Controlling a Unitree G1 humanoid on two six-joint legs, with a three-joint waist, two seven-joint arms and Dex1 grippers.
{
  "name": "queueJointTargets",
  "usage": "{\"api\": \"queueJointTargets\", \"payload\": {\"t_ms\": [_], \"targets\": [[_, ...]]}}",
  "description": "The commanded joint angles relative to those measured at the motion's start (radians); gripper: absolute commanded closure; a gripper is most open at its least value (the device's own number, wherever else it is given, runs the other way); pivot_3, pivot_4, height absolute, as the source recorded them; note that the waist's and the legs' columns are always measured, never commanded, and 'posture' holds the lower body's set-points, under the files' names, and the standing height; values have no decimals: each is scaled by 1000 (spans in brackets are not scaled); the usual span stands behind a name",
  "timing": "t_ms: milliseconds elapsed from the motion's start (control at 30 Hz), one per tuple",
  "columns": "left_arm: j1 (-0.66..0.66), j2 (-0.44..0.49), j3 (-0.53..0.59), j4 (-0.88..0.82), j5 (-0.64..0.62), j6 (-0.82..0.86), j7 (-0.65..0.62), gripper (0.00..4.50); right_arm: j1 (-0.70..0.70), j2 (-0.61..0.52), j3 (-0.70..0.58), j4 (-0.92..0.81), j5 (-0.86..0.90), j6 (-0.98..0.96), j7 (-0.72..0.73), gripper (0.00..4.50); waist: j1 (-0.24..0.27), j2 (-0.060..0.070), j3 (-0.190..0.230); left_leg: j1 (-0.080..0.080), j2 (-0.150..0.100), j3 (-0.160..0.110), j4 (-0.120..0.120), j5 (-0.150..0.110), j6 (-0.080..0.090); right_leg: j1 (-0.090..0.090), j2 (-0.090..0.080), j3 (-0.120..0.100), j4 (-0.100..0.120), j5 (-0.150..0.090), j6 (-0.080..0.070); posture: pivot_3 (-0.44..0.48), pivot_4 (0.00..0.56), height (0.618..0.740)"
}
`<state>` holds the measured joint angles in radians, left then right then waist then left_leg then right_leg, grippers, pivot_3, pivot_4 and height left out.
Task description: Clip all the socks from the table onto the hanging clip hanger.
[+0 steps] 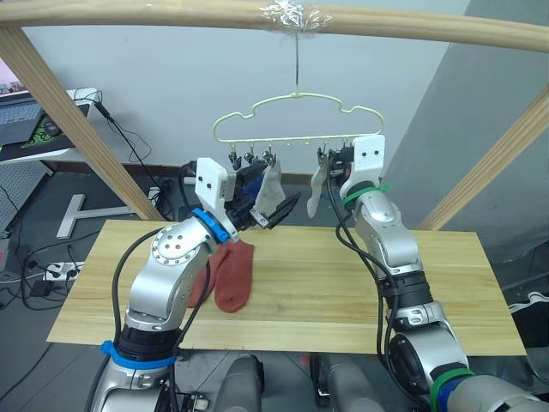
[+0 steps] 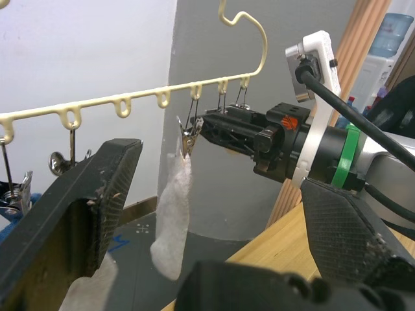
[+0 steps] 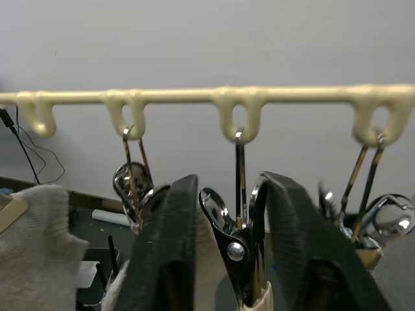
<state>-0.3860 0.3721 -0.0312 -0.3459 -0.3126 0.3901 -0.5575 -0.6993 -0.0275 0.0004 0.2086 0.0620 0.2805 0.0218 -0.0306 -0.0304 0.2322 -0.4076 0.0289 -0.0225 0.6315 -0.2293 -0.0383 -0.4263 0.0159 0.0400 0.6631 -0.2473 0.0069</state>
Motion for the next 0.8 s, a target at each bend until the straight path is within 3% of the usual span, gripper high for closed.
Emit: {"api": "queueJointTargets", "payload": {"t_ms": [33,800], "targets": [[-5,8,18,-49,-16,-3,2,0,-4,3,-3,-59,0,-1,0,1568,0,0,0,0,0,0,0,0,0,0,0,0,0,0,0,50,234,740],[-7,4,16,-52,-17,-2,5,0,37,18,18,-188,-19,99,-20,1568,-1,0,0,0,0,0,0,0,0,0,0,0,0,0,0,46,241,740]]}}
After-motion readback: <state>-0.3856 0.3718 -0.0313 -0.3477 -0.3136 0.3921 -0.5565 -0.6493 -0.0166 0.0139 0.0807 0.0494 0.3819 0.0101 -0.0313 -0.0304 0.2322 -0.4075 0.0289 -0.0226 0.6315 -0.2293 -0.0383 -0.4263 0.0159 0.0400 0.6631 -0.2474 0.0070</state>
